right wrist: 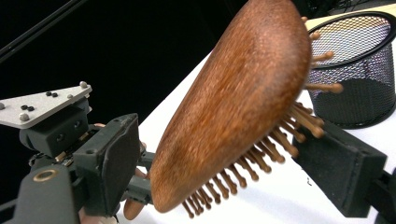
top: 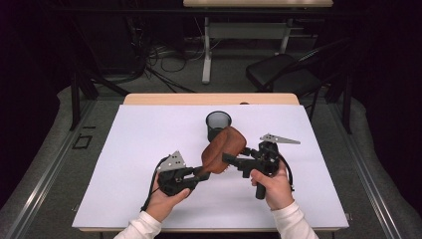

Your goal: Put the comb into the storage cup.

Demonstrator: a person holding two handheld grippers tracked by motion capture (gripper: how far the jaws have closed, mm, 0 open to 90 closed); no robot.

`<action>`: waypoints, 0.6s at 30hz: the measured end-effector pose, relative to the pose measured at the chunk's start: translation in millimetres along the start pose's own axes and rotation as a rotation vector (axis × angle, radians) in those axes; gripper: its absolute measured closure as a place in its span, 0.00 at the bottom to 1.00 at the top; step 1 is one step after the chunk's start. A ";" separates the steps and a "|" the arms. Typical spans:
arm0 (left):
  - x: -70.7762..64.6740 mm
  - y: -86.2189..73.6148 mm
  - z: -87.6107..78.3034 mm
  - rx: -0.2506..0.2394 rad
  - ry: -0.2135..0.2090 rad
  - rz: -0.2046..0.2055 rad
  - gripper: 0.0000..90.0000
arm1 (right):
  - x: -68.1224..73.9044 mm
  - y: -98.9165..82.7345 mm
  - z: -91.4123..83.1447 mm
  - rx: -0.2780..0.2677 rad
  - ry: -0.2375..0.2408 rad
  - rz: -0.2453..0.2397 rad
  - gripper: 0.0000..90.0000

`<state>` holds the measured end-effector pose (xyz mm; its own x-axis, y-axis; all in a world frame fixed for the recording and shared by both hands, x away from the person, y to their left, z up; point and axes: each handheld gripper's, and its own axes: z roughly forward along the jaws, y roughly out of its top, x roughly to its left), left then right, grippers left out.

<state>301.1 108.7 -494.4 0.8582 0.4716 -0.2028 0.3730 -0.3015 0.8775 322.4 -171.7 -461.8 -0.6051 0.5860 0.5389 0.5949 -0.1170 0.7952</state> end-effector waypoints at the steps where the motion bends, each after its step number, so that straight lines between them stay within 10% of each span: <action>1: 0.0 0.0 0.0 0.000 0.000 0.000 0.81 | 0.0 0.0 0.0 0.000 0.000 0.000 0.17; 18: -7.7 -0.6 4.6 0.009 -0.029 0.024 0.81 | -4.1 1.7 -2.2 -0.001 0.020 0.025 0.18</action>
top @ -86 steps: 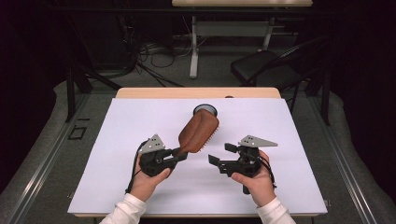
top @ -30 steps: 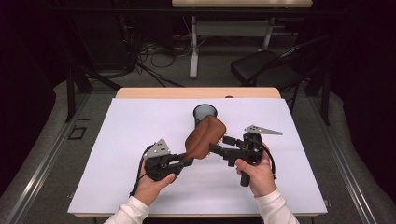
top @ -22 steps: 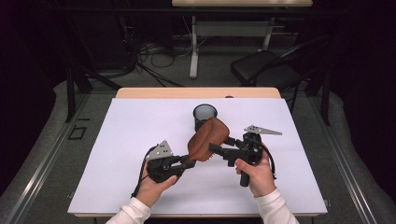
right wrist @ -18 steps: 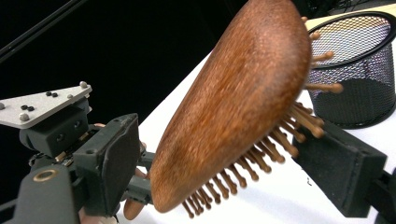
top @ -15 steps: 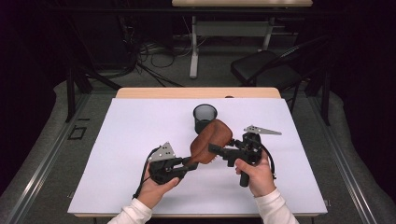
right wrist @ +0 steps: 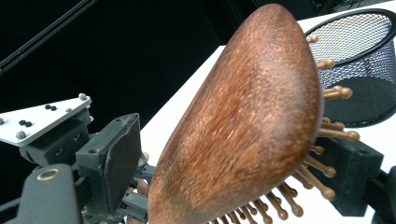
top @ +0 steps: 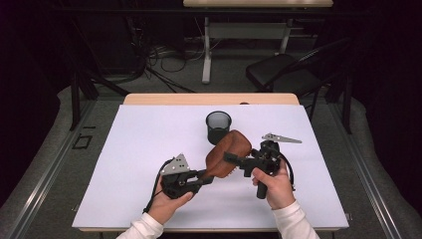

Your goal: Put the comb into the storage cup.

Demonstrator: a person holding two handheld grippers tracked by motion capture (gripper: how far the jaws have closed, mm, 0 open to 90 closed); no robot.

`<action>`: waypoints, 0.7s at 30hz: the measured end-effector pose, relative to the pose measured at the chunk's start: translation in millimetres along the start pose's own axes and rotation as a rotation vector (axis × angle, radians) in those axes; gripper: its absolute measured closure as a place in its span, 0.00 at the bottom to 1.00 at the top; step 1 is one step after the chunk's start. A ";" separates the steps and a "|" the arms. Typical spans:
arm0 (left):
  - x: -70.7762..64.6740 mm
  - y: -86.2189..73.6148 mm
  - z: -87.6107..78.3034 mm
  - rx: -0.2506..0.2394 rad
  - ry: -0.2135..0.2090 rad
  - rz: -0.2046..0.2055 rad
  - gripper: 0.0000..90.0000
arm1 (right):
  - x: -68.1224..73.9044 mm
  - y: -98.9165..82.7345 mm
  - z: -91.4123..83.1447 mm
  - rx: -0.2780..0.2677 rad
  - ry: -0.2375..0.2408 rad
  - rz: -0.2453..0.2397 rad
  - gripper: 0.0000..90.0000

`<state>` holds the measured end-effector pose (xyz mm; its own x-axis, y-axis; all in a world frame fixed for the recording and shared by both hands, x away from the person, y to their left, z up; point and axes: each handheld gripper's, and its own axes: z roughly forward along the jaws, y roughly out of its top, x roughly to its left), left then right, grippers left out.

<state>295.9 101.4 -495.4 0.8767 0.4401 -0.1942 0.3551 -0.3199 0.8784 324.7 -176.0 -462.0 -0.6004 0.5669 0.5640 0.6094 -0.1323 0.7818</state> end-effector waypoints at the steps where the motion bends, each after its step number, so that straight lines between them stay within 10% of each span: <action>1: 0.0 0.0 0.0 0.000 0.000 0.000 0.81 | -0.1 0.0 -0.1 0.002 0.002 0.001 0.18; 21: -2.6 -1.5 3.5 0.006 -0.013 0.018 0.81 | -6.3 -0.5 0.4 0.009 0.029 0.039 0.24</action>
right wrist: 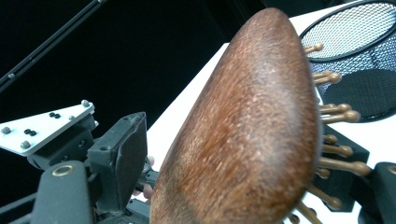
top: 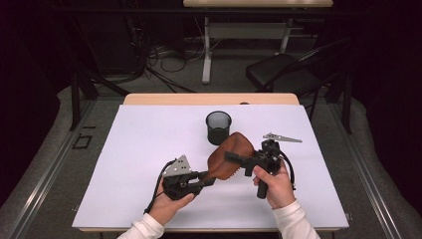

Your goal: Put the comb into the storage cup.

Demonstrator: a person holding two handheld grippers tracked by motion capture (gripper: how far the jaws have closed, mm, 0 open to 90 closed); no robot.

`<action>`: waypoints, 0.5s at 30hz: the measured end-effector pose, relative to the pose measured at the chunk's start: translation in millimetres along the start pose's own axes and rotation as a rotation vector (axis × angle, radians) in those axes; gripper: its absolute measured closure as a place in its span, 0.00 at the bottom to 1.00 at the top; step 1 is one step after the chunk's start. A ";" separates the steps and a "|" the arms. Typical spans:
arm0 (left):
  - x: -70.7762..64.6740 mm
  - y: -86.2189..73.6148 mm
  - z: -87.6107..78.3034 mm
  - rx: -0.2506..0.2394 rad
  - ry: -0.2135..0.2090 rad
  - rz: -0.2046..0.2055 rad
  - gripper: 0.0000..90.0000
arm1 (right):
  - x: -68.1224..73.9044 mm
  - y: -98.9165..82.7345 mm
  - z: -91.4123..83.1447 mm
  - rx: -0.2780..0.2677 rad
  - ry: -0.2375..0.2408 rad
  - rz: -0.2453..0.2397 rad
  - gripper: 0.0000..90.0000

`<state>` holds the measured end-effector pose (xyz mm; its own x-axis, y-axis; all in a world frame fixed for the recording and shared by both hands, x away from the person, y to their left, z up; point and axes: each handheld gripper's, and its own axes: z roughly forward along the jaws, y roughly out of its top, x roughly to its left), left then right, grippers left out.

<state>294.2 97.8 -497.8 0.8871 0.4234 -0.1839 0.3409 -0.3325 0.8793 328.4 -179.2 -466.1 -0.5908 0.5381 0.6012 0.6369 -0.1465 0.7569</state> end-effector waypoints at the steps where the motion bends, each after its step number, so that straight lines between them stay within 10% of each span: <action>1: 0.1 -0.1 0.2 0.002 0.001 0.003 0.81 | -0.1 -0.1 0.4 0.003 -0.002 -0.002 0.24; 15: 2.1 -2.5 2.4 0.016 0.004 0.006 0.81 | -3.9 -0.4 0.6 0.031 -0.008 0.019 0.29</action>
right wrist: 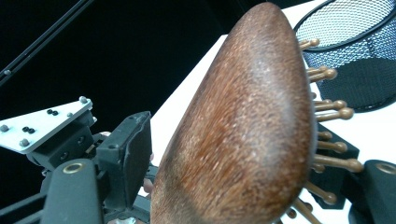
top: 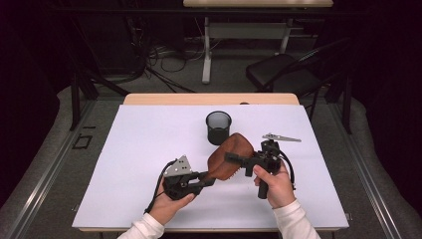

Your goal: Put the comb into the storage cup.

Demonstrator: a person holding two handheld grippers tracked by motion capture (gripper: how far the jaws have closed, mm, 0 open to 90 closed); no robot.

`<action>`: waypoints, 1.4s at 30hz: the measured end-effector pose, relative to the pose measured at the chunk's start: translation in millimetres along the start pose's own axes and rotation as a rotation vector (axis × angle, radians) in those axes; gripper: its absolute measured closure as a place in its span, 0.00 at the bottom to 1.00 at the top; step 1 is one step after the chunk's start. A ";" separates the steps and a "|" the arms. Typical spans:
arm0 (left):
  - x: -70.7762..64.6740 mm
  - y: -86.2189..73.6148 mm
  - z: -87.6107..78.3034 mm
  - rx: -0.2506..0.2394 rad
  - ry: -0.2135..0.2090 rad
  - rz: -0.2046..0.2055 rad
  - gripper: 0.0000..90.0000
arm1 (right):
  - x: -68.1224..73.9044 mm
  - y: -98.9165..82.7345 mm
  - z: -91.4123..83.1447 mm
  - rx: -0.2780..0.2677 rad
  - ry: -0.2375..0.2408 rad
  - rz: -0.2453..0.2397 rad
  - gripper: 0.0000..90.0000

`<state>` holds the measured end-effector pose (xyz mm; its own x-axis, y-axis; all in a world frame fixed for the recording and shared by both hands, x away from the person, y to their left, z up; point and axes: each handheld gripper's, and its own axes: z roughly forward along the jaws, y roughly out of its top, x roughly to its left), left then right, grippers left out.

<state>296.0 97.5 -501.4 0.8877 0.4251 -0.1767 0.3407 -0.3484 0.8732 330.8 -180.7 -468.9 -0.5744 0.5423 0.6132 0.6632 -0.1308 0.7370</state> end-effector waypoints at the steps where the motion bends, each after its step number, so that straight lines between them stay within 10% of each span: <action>1: 0.1 -0.2 0.3 0.001 -0.003 -0.003 0.81 | -0.9 -0.1 0.0 0.001 0.000 0.009 0.30; 42: 2.6 -4.6 6.8 0.034 -0.005 0.003 0.81 | -12.4 -2.7 -3.2 -0.016 0.028 0.123 0.48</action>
<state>298.8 94.5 -509.0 0.8904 0.4195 -0.1765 0.3480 -0.3777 0.8580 334.5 -189.7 -477.5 -0.5024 0.4979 0.7069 0.7220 -0.2083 0.6598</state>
